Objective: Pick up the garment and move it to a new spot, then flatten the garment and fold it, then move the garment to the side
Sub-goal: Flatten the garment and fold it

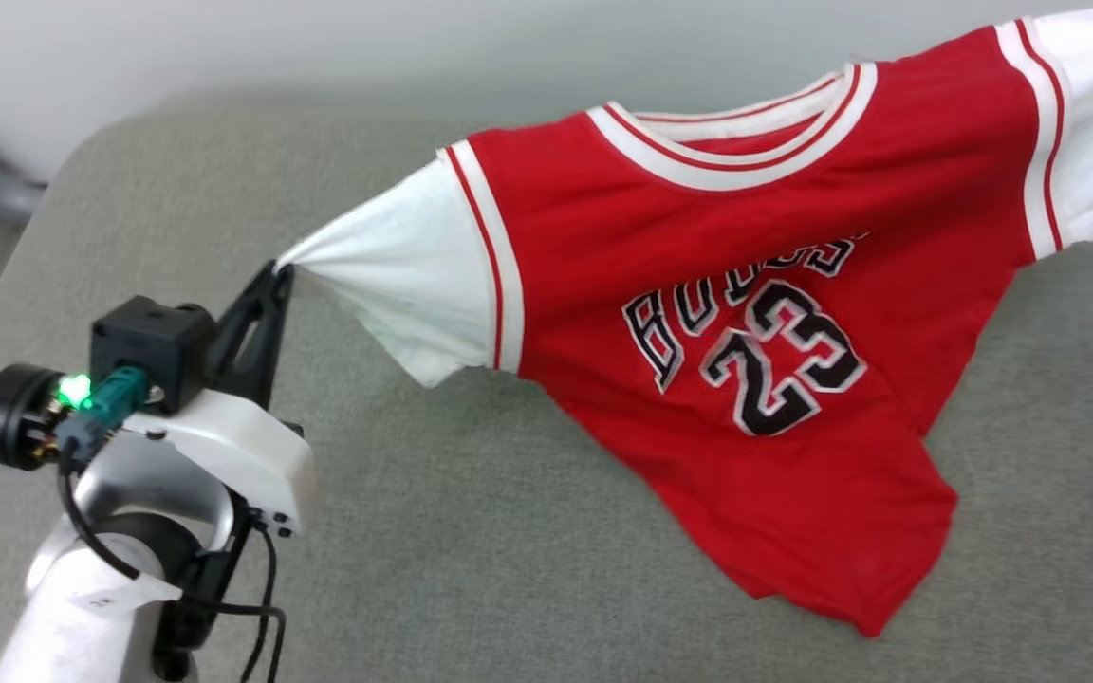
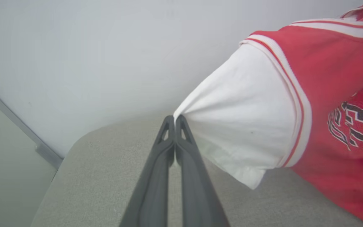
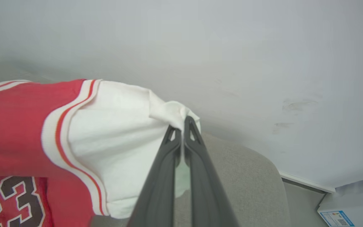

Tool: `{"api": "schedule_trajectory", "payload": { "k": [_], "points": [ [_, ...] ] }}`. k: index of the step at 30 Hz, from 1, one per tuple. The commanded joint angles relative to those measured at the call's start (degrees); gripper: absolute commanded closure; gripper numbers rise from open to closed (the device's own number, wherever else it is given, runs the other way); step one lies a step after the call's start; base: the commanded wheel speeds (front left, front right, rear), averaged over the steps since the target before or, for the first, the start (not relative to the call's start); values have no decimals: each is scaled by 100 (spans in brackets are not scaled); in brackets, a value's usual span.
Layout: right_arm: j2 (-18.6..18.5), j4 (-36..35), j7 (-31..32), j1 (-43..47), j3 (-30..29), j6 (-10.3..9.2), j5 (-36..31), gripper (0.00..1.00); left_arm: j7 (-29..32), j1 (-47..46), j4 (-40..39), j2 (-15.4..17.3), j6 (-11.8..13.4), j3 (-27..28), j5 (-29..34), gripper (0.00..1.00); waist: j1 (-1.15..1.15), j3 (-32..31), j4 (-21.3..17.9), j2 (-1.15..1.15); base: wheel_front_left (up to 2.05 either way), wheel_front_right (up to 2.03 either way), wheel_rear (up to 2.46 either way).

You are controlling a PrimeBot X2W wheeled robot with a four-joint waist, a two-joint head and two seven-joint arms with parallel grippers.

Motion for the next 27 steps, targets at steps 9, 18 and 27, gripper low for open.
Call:
{"api": "schedule_trajectory", "payload": {
  "k": [9,18,27],
  "points": [
    [-98,-632,-234,296,-337,-8,327,100,-19,-374,-364,330,168,432,147,100,1,-674,-435,0,0,0,0],
    [-29,-1258,-284,561,-898,-9,418,100,-136,-821,-662,553,210,705,192,100,1,-809,-544,0,0,0,0],
    [175,-1605,-528,505,-1665,-10,293,100,-316,-1458,-648,641,207,939,72,100,1,-618,-605,0,0,0,0]
  ]
}}
